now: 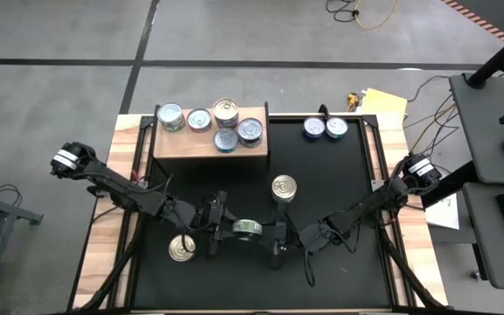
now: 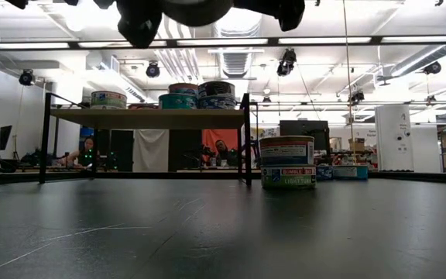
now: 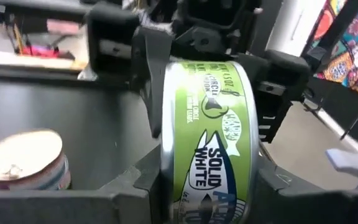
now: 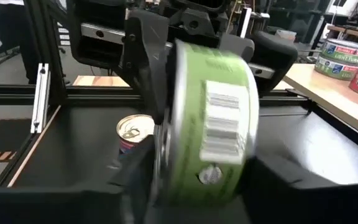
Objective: Stack canned seafood by type on shelf
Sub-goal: Put the green tuna can on the shelf
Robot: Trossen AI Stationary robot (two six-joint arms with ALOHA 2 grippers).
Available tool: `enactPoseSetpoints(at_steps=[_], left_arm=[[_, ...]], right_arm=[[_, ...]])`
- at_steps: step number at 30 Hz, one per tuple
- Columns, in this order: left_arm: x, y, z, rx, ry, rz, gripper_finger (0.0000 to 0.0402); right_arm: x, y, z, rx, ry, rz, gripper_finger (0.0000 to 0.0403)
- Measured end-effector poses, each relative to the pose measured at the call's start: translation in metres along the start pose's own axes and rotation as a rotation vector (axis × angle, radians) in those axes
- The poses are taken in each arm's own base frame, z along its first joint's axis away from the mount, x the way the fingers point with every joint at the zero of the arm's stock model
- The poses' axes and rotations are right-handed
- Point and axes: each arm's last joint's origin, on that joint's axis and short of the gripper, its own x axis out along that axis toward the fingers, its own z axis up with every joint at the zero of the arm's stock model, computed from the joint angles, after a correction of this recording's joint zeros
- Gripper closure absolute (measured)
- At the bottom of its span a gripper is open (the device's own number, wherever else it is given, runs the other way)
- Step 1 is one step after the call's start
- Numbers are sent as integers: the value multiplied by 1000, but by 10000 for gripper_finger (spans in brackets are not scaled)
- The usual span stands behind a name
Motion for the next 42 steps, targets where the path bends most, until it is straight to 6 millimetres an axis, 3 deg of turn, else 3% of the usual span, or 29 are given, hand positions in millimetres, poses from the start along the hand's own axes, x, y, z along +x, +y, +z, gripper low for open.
enactPoseSetpoints(at_steps=[5, 11, 17, 26, 34, 42], left_arm=[[0, 0, -1, -46, 5, 7, 283], [-7, 5, 4, -210, 22, 30, 283], [-24, 15, 5, -625, 126, 98, 283], [-29, 6, 32, -961, 92, -212, 283], [-28, 9, 30, -1022, 70, -150, 283], [-28, 9, 31, -1040, 53, -149, 283]], right_arm=[[-2, -1, 3, 7, -5, -1, 111], [-15, -5, 18, -4, 7, 9, 66], [-31, 1, 29, -167, 7, 47, 77], [-29, 31, 26, -858, -24, 90, 112], [-5, 54, 32, -1250, 137, -233, 139], [20, 70, 28, -1504, 275, -341, 164]])
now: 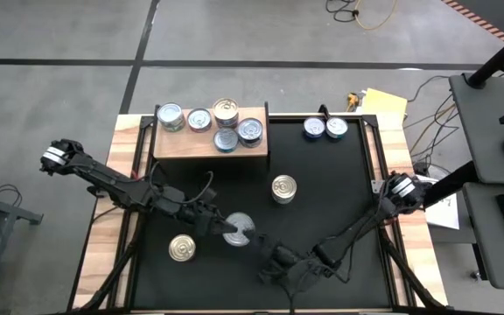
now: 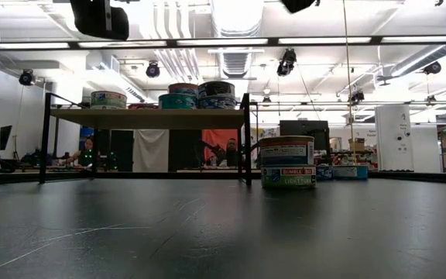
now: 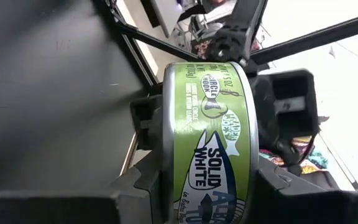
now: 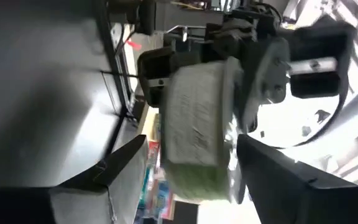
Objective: Stack canned seafood by type on shelf
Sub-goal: Put the green tuna can on the shelf
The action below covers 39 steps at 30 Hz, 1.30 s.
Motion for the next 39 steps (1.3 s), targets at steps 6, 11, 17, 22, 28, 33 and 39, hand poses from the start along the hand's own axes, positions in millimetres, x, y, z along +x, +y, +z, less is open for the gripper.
enactPoseSetpoints(at_steps=[6, 11, 17, 22, 28, 33, 39], left_arm=[[0, 0, 0, -15, -1, -9, 283], [0, 0, 0, 12, 7, -6, 278], [0, -1, 0, 92, -5, -18, 143], [0, -3, 1, 165, 5, -35, 70], [-2, -3, 8, 249, -2, -39, 43], [-7, -6, 21, 368, -16, -70, 41], [-27, -8, 40, 540, 123, -158, 41]], right_arm=[[11, 6, 8, -142, 57, 0, 187], [13, 6, 10, -160, 57, 0, 223], [14, 4, 9, -160, 53, -1, 258], [13, -1, 8, -123, 48, -15, 259], [6, -24, -1, -32, 45, -44, 259], [1, -43, -11, -7, 72, -58, 263], [-1, -64, -26, 50, 117, -75, 263]])
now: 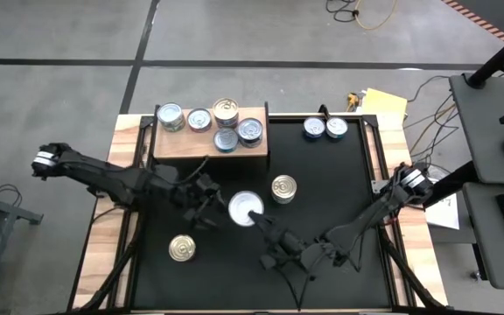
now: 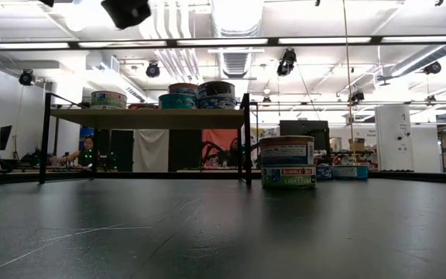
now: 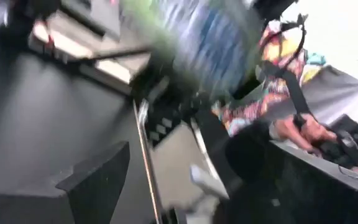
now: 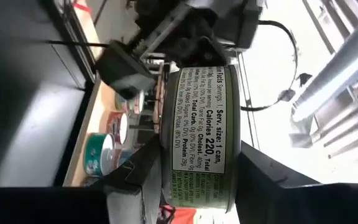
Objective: Stack canned seafood by type on shelf
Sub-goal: Put the green tuna can on the shelf
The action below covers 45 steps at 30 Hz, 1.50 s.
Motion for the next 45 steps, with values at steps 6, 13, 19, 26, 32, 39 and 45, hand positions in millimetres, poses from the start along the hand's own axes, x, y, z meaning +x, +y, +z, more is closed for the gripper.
enactPoseSetpoints(at_steps=[6, 13, 19, 26, 32, 39, 45], left_arm=[[-35, -9, 15, 31, 53, 234, 41], [-79, -48, 42, 244, 92, 632, 41], [-109, -68, 57, 457, 128, 801, 41], [-139, -78, 65, 656, 144, 1035, 41], [-146, -86, 74, 581, 46, 1048, 41], [-141, -83, 72, 513, 27, 1054, 41], [-131, -77, 69, 474, 49, 1070, 40]], right_arm=[[15, -3, -9, 42, -7, 7, 263], [49, -8, -28, 265, -160, 50, 263], [98, -3, -51, 503, -288, 117, 263], [146, 12, -80, 703, -295, 181, 263], [157, 29, -77, 678, -310, 195, 262], [148, 44, -60, 616, -307, 236, 262], [143, 43, -56, 576, -343, 223, 262]])
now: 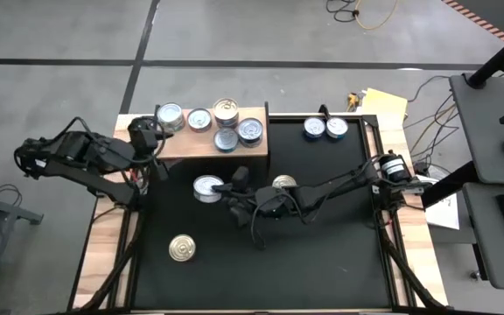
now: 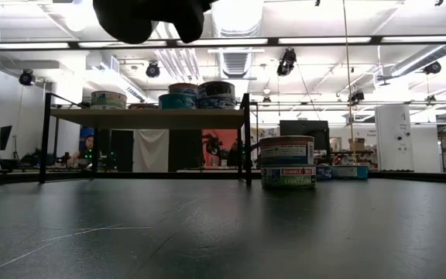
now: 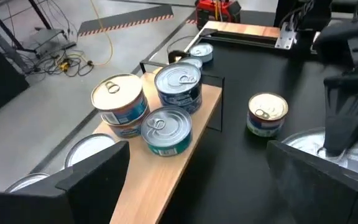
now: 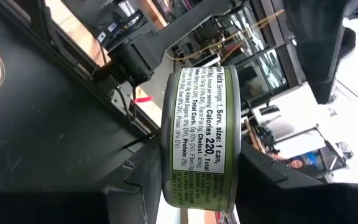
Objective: Stack canned seafood by type on shelf
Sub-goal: Put the green tuna can on the shelf
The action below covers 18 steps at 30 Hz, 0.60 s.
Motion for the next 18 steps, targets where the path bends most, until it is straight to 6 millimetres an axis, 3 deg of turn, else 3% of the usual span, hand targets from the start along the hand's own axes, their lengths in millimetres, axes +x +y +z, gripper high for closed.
enactPoseSetpoints(at_steps=[3, 9, 18], left_arm=[[-5, 3, 5, 20, -22, -1, 40], [-34, 23, 18, -15, -123, -25, 40], [-63, 49, 10, -68, -213, -45, 40]], right_arm=[[2, -2, -1, -25, -30, 9, 262], [10, -18, -9, -14, -62, -4, 262], [29, -43, -27, 3, -85, -27, 262]])
